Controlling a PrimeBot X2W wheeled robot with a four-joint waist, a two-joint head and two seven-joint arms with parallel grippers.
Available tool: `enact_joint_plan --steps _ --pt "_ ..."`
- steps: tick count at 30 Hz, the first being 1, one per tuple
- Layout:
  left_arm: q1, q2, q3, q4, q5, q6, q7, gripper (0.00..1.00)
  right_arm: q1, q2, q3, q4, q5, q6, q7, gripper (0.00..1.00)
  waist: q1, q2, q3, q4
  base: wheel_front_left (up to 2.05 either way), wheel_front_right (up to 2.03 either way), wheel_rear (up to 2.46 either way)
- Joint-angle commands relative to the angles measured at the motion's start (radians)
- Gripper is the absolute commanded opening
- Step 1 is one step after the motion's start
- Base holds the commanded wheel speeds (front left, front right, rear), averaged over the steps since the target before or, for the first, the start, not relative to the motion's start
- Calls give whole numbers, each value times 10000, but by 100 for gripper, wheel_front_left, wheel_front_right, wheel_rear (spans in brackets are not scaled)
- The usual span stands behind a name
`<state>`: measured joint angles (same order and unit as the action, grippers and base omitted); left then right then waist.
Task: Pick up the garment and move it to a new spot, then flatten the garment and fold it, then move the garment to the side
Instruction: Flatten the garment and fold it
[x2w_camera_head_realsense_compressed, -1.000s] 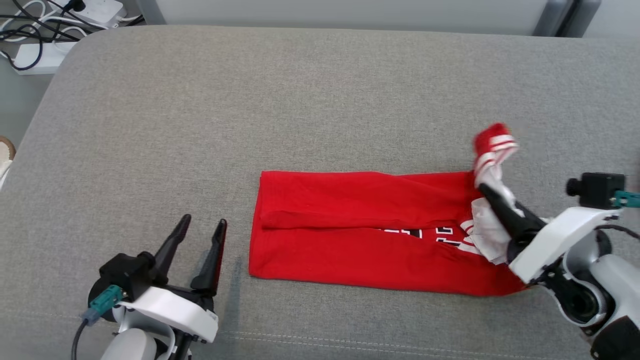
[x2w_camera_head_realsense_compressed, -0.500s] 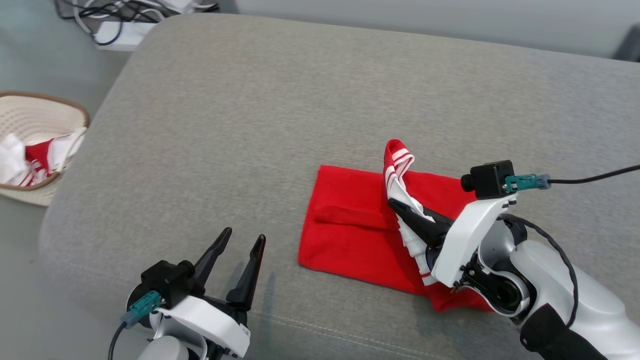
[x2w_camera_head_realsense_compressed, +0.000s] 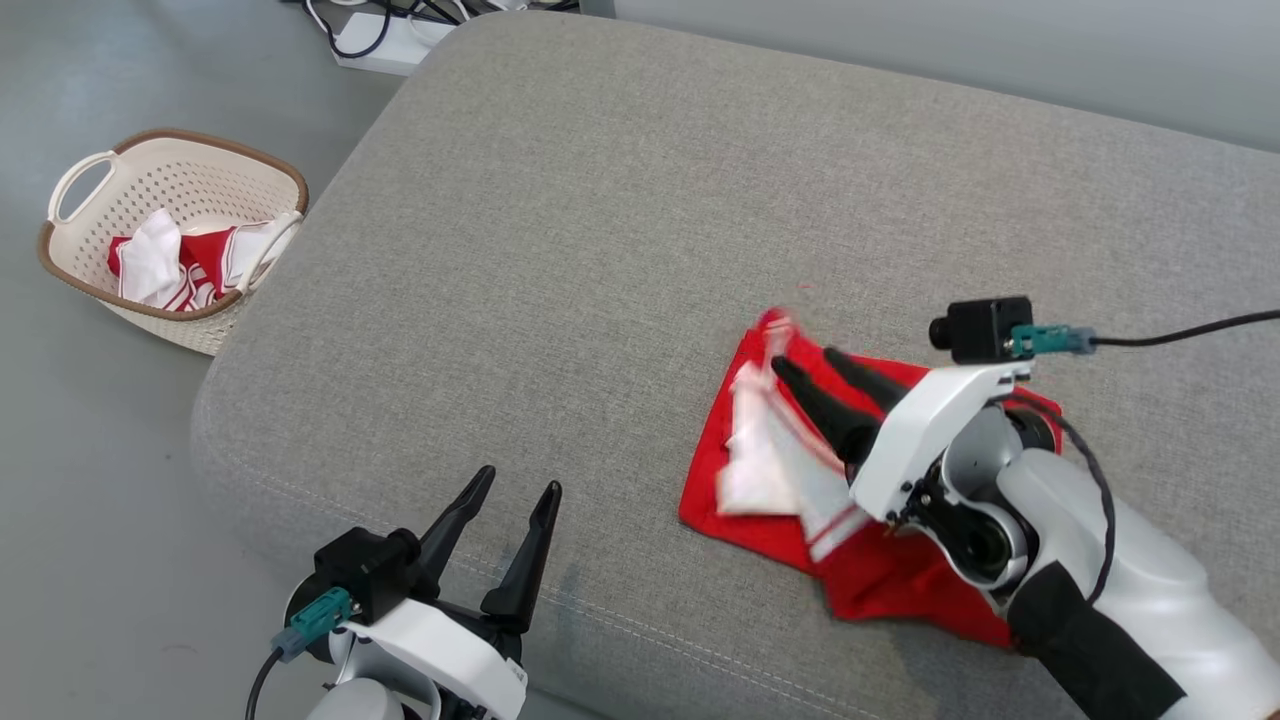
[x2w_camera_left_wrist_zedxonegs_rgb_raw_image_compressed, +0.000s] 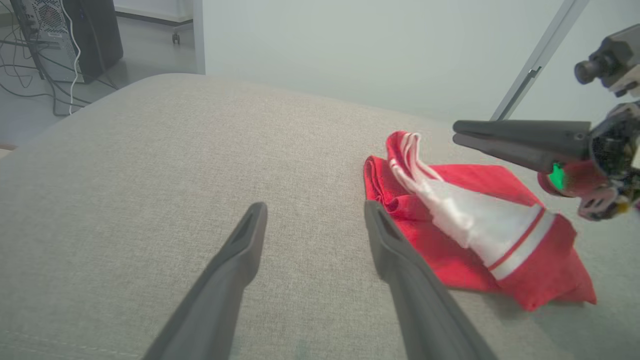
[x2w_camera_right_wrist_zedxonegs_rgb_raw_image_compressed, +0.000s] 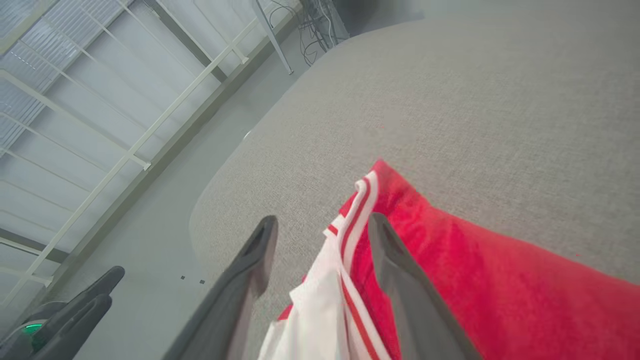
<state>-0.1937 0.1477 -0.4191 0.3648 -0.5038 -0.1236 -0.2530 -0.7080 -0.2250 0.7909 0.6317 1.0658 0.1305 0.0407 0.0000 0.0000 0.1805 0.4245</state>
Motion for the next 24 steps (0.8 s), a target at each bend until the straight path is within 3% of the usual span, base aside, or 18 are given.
enact_joint_plan --steps 1,5,8,15,24 --pt "-391 174 337 -187 -116 -71 -88 100 -225 115 -83 -169 68 2 -197 100 0 0 -14 -53 0 0 0" --pt "-300 191 445 -220 -106 -71 -88 100 -593 -76 -682 -259 397 2 -670 100 0 0 -51 -342 0 0 0" --pt "-215 194 540 -263 -77 -71 -88 100 -619 -781 -1572 -533 694 2 -1415 100 0 0 -127 -682 0 0 0" --pt "-255 280 627 -389 43 -71 -88 100 1152 -2001 -2227 -819 1258 2 -1646 100 0 0 -194 -1183 0 0 0" --pt "-376 391 675 -503 203 -71 -88 100 3133 -1812 -1836 -1344 1904 2 -1405 100 0 0 -135 -1402 0 0 0"
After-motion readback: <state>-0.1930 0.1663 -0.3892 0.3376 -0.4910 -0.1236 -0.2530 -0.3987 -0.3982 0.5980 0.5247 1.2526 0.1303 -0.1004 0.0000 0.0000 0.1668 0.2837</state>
